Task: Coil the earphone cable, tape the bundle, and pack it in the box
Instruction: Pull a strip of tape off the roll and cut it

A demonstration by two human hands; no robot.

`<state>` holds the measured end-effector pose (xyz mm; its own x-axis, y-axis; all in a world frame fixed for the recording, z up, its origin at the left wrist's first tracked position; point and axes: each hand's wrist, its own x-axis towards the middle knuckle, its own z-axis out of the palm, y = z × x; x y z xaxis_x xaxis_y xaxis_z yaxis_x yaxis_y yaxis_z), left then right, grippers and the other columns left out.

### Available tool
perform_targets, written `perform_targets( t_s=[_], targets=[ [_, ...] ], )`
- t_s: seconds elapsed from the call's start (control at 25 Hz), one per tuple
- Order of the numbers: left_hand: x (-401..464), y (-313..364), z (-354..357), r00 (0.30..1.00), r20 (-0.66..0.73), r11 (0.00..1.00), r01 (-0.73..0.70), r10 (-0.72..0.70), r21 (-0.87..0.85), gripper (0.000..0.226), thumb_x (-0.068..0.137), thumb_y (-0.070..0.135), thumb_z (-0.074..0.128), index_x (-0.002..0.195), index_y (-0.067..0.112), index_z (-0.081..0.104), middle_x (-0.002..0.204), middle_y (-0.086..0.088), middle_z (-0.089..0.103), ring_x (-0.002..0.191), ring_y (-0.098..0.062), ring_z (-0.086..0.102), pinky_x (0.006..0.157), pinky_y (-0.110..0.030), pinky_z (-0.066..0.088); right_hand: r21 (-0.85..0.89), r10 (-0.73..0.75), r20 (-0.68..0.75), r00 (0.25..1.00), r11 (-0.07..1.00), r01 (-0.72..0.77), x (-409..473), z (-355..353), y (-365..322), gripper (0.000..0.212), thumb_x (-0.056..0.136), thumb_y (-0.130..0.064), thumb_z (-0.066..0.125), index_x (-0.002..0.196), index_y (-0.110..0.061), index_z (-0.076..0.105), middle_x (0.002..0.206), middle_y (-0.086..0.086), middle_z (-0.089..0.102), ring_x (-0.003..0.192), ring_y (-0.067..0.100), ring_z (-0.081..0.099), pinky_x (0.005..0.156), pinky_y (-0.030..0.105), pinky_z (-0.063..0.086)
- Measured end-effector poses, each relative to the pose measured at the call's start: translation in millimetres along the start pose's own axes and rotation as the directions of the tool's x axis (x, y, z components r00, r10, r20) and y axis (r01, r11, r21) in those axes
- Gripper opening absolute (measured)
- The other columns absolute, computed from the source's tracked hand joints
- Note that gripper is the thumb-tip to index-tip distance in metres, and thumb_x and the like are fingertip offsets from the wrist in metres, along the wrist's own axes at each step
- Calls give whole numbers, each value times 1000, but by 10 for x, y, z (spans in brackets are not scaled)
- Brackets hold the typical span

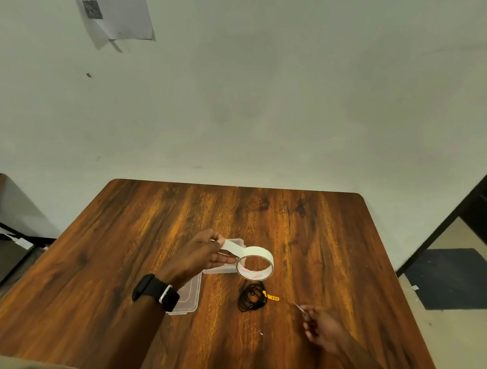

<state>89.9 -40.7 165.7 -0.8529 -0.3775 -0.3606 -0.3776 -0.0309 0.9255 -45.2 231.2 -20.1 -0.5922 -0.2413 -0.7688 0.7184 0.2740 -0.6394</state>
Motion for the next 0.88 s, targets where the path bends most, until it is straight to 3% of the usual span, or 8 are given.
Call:
perform_targets(
  t_s=[0.08, 0.24, 0.4, 0.56, 0.72, 0.88],
  targets=[
    [25, -24, 6, 1000, -9, 1000, 2, -2, 21, 21, 103, 18, 42, 115, 3, 51, 111, -13, 73, 97, -26, 73, 96, -50, 51, 162, -36, 106, 994, 987, 18, -145, 111, -112, 20, 100, -7, 46, 106, -6, 65, 73, 4, 61, 62, 13, 51, 45, 20, 41],
    [65, -24, 52, 999, -36, 999, 16, -15, 27, 20, 103, 15, 42, 115, 2, 52, 112, -16, 72, 95, -25, 74, 95, -48, 53, 367, -163, 162, 973, 925, 94, -475, 383, -371, 15, 90, -2, 61, 98, -14, 64, 73, 0, 69, 55, 7, 54, 38, 17, 37],
    [85, 14, 94, 999, -40, 1000, 21, -22, -18, 18, 103, 14, 41, 111, 2, 53, 105, -12, 74, 92, -25, 74, 97, -50, 51, 418, -348, 259, 901, 881, 220, -867, 583, -568, 22, 91, 5, 51, 93, -15, 59, 72, 3, 65, 58, 11, 54, 46, 22, 39],
    [50, 35, 132, 999, -40, 1000, 27, -28, -8, 18, 103, 13, 40, 111, 4, 53, 103, -10, 74, 92, -24, 74, 98, -50, 51, 467, -476, 361, 802, 837, 287, -1161, 699, -638, 34, 93, -4, 39, 112, -5, 67, 80, 10, 63, 71, 18, 57, 59, 30, 51],
    [54, 99, 135, 1000, -15, 998, -26, 27, 50, 22, 103, 17, 39, 114, 3, 52, 111, -15, 71, 97, -26, 73, 94, -46, 53, 541, -444, 498, 745, 831, 134, -1311, 703, -746, 40, 92, -1, 36, 123, 2, 61, 110, 22, 70, 88, 27, 70, 79, 35, 61],
    [85, 108, 165, 998, -24, 998, -55, 56, 33, 23, 103, 18, 40, 116, 2, 51, 112, -14, 69, 96, -23, 73, 95, -45, 53, 472, -433, 531, 728, 865, 169, -1358, 722, -687, 46, 82, 12, 52, 126, 1, 59, 120, 21, 69, 101, 29, 70, 84, 35, 61]
  ],
)
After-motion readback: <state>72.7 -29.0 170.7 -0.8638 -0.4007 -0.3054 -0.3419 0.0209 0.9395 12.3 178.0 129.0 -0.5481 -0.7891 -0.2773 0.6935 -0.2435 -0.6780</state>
